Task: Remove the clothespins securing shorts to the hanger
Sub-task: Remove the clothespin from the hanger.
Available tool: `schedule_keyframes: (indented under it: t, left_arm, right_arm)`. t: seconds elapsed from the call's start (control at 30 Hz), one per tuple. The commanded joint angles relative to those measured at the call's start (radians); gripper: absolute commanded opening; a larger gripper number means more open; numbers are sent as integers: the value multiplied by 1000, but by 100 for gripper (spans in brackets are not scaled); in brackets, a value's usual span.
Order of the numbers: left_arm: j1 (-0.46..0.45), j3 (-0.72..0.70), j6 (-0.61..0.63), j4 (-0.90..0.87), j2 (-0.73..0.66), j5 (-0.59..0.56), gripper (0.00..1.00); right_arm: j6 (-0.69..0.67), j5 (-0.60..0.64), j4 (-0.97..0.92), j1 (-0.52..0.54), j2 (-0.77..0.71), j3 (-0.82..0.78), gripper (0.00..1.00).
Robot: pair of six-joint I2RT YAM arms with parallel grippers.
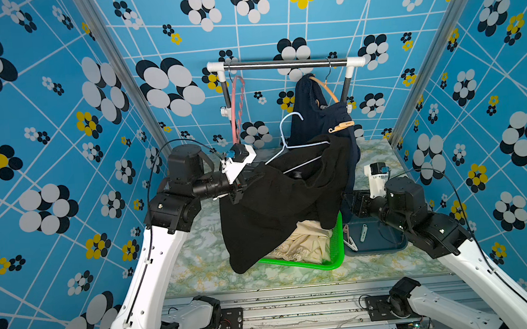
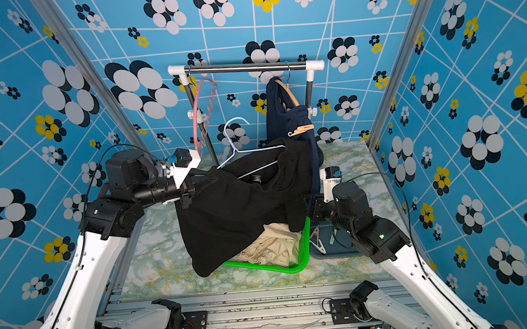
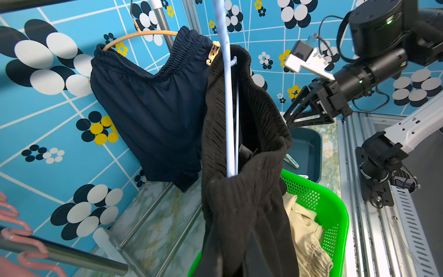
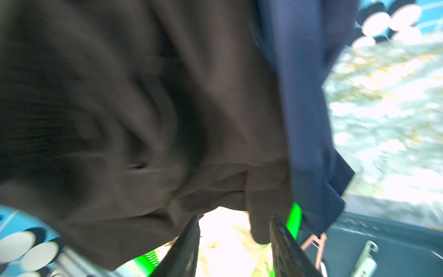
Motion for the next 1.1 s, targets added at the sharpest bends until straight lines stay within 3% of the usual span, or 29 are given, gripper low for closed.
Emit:
schedule_keyframes:
  t: [0.0,0.2,0.43,0.7,1.07]
  left_arm:
    - [-3,38,51,-1,17,60,0]
    - [-83,-71,-23,10,-4,-33,0]
    - [-187,-200,-120,33,-68,-174,0]
    - [-195,-286,-228,98,-107,-124,0]
    - [-236,-262,-220,82,-76,-121,0]
  right_arm:
    - [-52,33,-1,75,-11,70,49]
    - [-102,43,91,155,65,159,48]
    - [-149,9,238,176,152,221,47]
    - [-224,-38,312,212,198,232,46]
    - [-291,-46,277,233,293,319,54]
